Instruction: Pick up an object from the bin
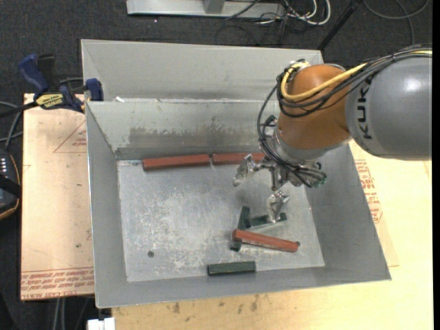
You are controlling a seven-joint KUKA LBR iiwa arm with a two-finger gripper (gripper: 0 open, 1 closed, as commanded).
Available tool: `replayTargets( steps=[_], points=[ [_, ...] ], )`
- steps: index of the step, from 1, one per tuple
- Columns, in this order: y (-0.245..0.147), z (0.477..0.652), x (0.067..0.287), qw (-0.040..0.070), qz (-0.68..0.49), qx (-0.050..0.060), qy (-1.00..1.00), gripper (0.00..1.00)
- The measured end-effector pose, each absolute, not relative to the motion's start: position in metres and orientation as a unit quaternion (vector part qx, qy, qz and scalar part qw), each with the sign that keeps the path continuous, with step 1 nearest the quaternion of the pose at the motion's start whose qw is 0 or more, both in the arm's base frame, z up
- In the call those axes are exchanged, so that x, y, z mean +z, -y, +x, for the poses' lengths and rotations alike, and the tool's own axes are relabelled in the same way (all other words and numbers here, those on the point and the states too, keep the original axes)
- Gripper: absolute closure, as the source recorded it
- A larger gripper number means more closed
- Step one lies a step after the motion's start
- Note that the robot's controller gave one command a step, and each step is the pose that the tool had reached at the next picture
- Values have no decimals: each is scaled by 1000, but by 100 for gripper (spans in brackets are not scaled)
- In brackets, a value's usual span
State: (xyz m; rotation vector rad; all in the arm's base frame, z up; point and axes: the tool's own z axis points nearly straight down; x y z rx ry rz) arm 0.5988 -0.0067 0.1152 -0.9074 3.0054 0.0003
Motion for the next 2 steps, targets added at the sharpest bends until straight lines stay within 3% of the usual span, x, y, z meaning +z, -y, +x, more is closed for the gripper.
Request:
replayTargets(
  steps=[1, 2],
  points=[
    [-14, 559, 79, 12, -375, -2, -927, 100],
    [-14, 559, 79, 12, -375, -1, -927, 100]
  ],
)
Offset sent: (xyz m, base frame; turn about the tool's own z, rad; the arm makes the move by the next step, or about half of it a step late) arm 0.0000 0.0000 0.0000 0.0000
